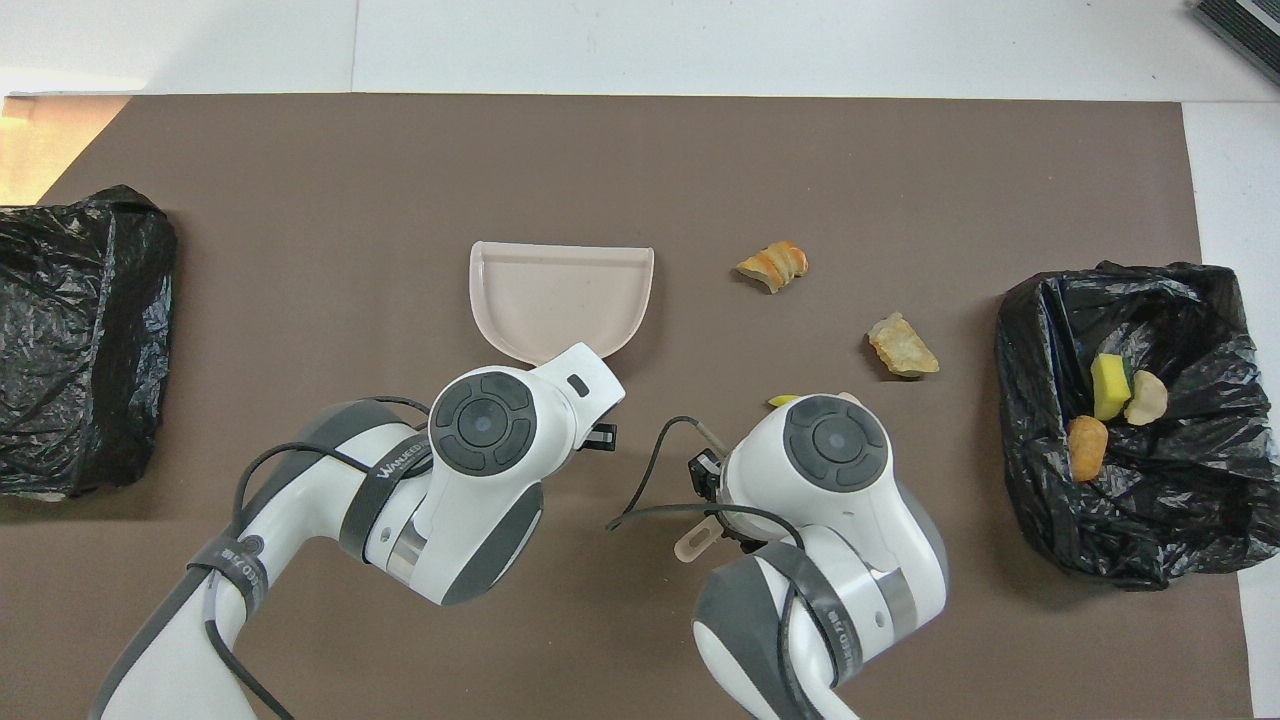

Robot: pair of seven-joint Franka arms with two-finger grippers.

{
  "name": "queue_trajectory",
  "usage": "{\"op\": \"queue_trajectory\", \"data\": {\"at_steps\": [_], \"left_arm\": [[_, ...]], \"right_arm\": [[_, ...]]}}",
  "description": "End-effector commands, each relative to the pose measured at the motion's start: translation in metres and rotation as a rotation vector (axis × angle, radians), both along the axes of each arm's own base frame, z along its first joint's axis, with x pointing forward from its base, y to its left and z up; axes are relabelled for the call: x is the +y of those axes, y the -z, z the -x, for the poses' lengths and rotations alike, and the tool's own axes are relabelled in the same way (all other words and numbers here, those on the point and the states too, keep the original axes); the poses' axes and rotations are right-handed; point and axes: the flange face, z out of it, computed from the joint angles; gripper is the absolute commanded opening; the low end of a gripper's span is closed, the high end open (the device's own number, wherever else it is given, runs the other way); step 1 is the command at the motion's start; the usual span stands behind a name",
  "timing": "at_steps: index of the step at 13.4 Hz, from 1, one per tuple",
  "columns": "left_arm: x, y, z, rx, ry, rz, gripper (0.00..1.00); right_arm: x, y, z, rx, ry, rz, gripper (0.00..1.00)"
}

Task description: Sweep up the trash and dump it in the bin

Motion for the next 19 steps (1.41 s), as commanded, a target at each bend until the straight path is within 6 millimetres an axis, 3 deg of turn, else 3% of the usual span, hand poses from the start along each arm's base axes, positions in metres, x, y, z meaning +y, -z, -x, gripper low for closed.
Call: {"op": "queue_trajectory", "data": {"at_steps": [1, 3, 5, 7, 11, 12, 13, 16, 19], "left_arm": [[0.001, 0.0, 0.003, -0.011, 0.004, 0.013, 0.18], [0.006, 0.0, -0.003, -0.016, 0.038, 0.01, 0.0], [0.011, -0.003, -0.011, -0.027, 0.095, 0.006, 0.0], [0.037, -0.016, -0.035, -0.034, 0.091, 0.005, 0.0], [0.049, -0.012, -0.037, -0.025, 0.128, -0.004, 0.0], [0.053, -0.011, -0.039, -0.024, 0.143, -0.007, 0.35], [0.052, -0.012, -0.039, -0.028, 0.146, -0.005, 0.5], [0.047, -0.014, -0.042, -0.045, 0.135, 0.008, 0.51], [0.044, -0.014, -0.04, -0.048, 0.14, 0.01, 0.51]], "right_arm": [[-0.003, -0.04, 0.01, -0.035, -0.136, -0.004, 0.0], [-0.008, -0.047, 0.023, 0.016, -0.211, 0.008, 0.0], [-0.013, -0.049, 0.034, 0.051, -0.18, 0.035, 0.0], [-0.016, -0.051, 0.047, 0.1, -0.158, 0.056, 0.0], [-0.037, -0.036, 0.076, 0.177, -0.098, 0.037, 0.0], [-0.043, -0.033, 0.066, 0.163, -0.065, 0.012, 0.0], [-0.051, -0.029, 0.045, 0.121, 0.003, -0.067, 0.0], [-0.04, -0.013, 0.008, 0.093, 0.022, -0.129, 0.0], [-0.029, -0.019, -0.02, -0.025, 0.035, -0.172, 0.0]]}}
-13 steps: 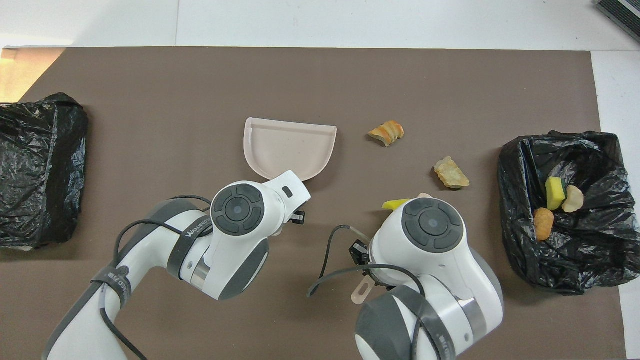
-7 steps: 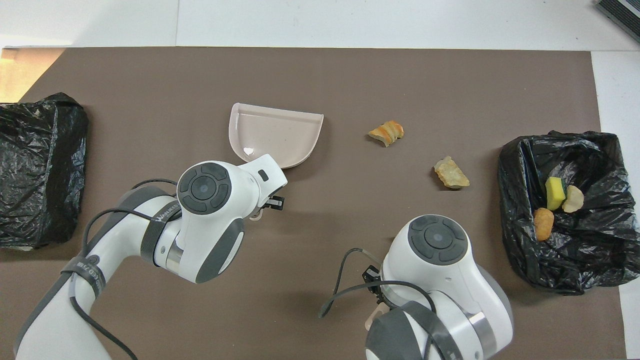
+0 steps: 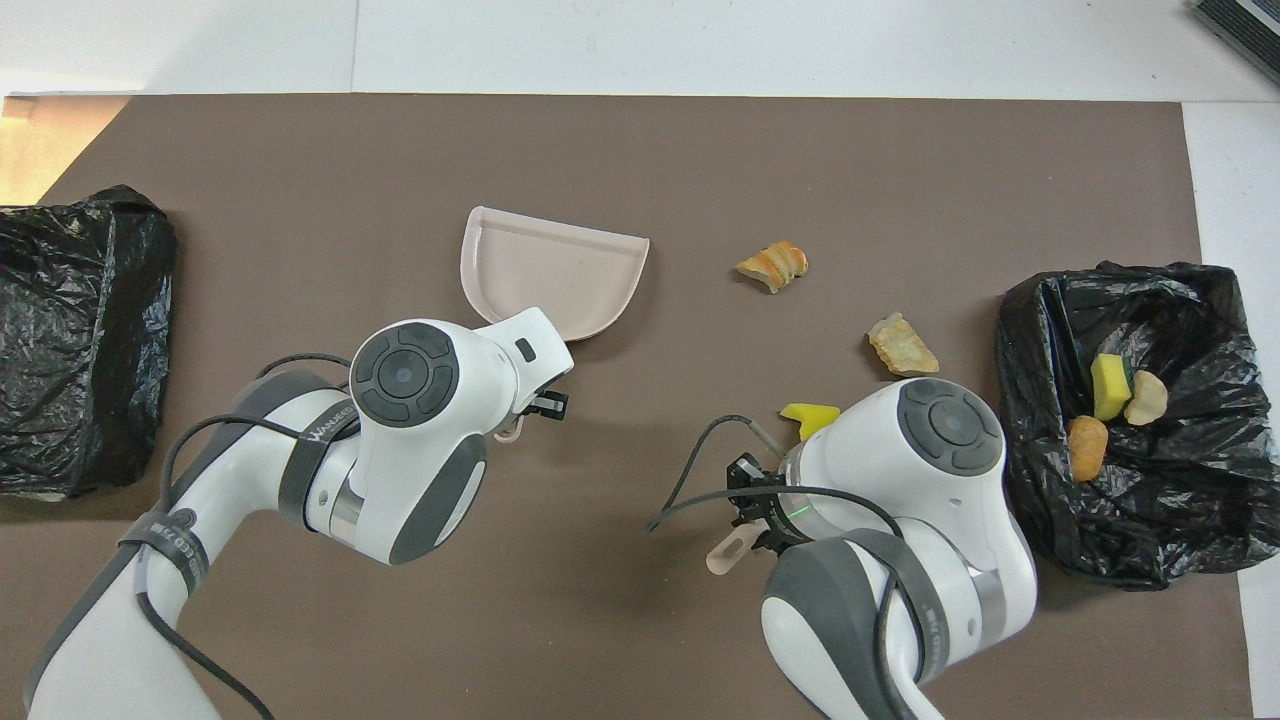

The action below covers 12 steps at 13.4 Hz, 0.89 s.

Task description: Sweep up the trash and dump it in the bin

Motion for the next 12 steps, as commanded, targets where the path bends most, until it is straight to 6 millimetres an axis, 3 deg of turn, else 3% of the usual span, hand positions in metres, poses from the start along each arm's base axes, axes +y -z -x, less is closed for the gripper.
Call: {"op": "queue_trajectory", "data": {"at_steps": [1, 2, 3, 5, 8, 9, 11, 12], "left_arm": [[-0.001, -0.001, -0.001, -0.005, 0.006, 0.009, 0.51], [-0.001, 0.0, -0.002, -0.006, 0.004, 0.01, 0.51], [-0.001, 0.002, -0.003, -0.009, 0.005, 0.011, 0.48], [0.0, 0.003, -0.003, -0.011, 0.005, 0.011, 0.31], [0.0, 0.003, -0.003, -0.01, 0.004, 0.01, 0.25], [0.001, 0.003, -0.003, -0.009, 0.001, 0.011, 0.26], [0.004, 0.005, -0.004, -0.008, 0.014, 0.008, 0.47], [0.003, 0.005, -0.003, -0.008, 0.013, 0.008, 0.47]], "right_arm": [[0.015, -0.012, -0.021, -0.063, -0.02, -0.047, 0.0], [0.023, -0.019, -0.021, -0.079, -0.04, -0.047, 0.0], [0.018, -0.029, -0.026, -0.113, -0.063, -0.044, 0.0], [-0.002, -0.045, -0.042, -0.146, -0.086, -0.055, 0.0], [-0.01, -0.067, -0.038, -0.142, -0.121, -0.053, 0.0], [-0.016, -0.074, -0.043, -0.17, -0.179, -0.06, 0.0], [-0.034, -0.09, -0.049, -0.185, -0.196, -0.062, 0.0], [-0.036, -0.093, -0.038, -0.138, -0.206, -0.053, 0.0]]}}
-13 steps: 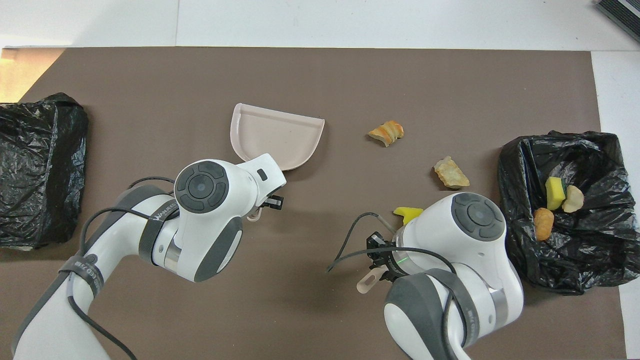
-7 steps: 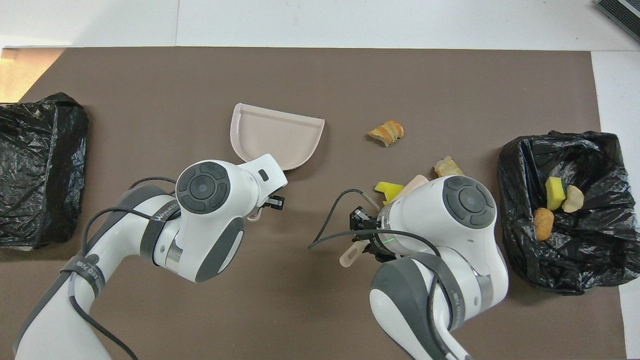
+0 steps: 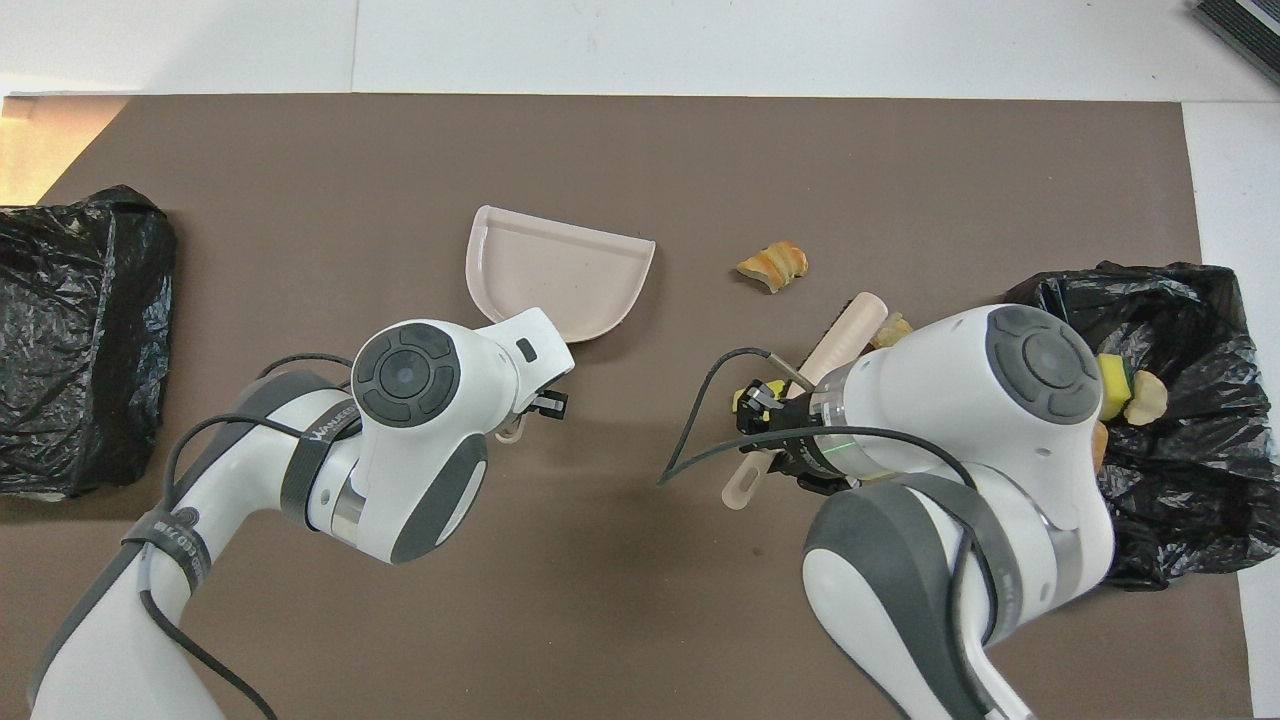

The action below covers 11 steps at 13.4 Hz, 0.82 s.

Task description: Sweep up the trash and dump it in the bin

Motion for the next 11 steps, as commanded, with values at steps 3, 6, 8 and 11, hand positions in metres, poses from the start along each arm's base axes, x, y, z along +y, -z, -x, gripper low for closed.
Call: {"op": "queue_trajectory", "data": {"at_steps": [3, 6, 8, 11], "left_arm": [[0.0, 0.003, 0.0, -0.003, -0.001, 0.008, 0.31], [-0.004, 0.003, 0.006, 0.013, 0.009, 0.001, 0.0], [-0.003, 0.001, 0.004, 0.019, 0.009, -0.004, 0.0], [0.007, -0.007, -0.007, -0.002, 0.029, -0.009, 0.0]], "right_arm": [[-0.02, -0.008, 0.057, 0.176, -0.042, 0.076, 0.0], [-0.023, 0.007, 0.107, 0.304, 0.041, 0.166, 0.0], [-0.015, 0.015, 0.152, 0.33, 0.092, 0.199, 0.0], [-0.008, 0.019, 0.198, 0.381, 0.156, 0.157, 0.0]]}}
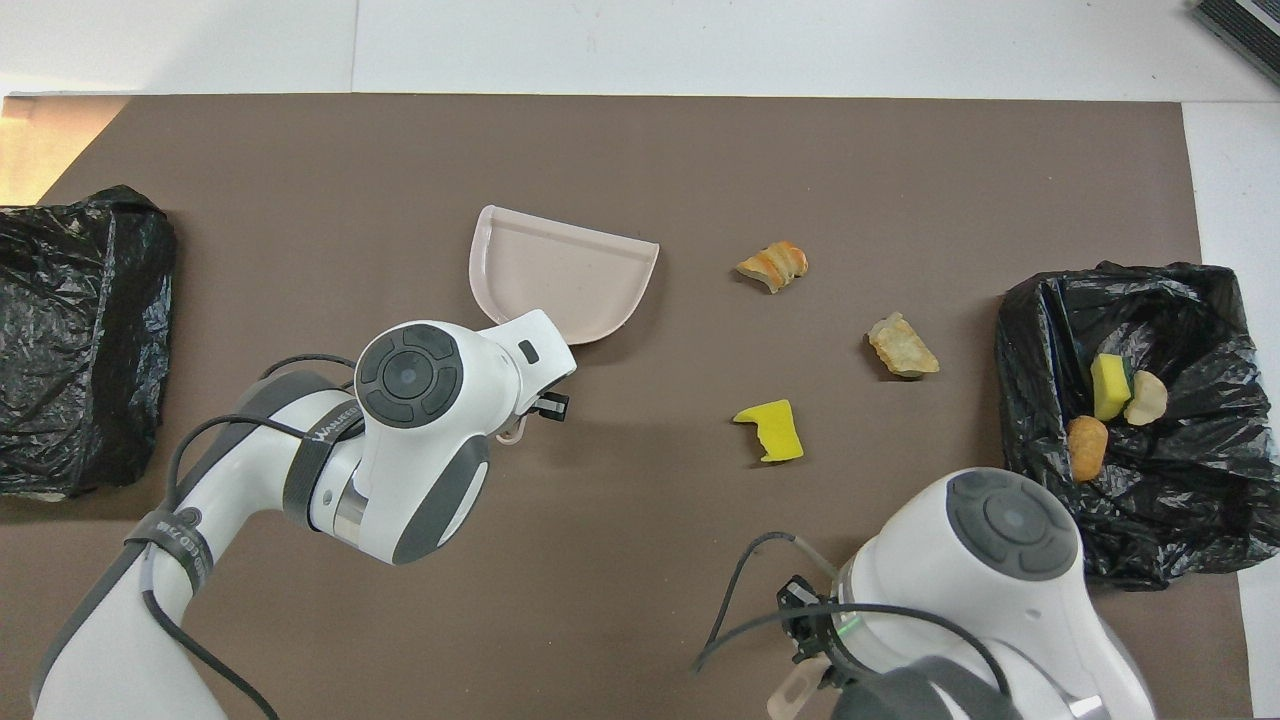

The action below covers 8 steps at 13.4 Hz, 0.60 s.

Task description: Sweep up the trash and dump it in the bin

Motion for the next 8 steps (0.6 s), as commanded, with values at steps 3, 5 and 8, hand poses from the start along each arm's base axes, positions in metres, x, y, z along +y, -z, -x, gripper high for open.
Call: {"op": "queue_trajectory", "data": {"at_steps": [3, 5, 8], "left_arm": [[0.045, -0.027, -0.034, -0.007, 0.171, -0.025, 0.0], [0.079, -0.047, -0.053, 0.016, 0.327, -0.044, 0.0], [0.129, -0.063, -0.069, 0.034, 0.421, -0.046, 0.0]], "right_arm": [[0.003, 0.002, 0.074, -0.009, 0.093, 0.009, 0.0], [-0.005, 0.01, 0.087, -0.045, 0.115, 0.001, 0.0], [-0.012, 0.03, 0.089, -0.063, 0.153, -0.009, 0.0]]}}
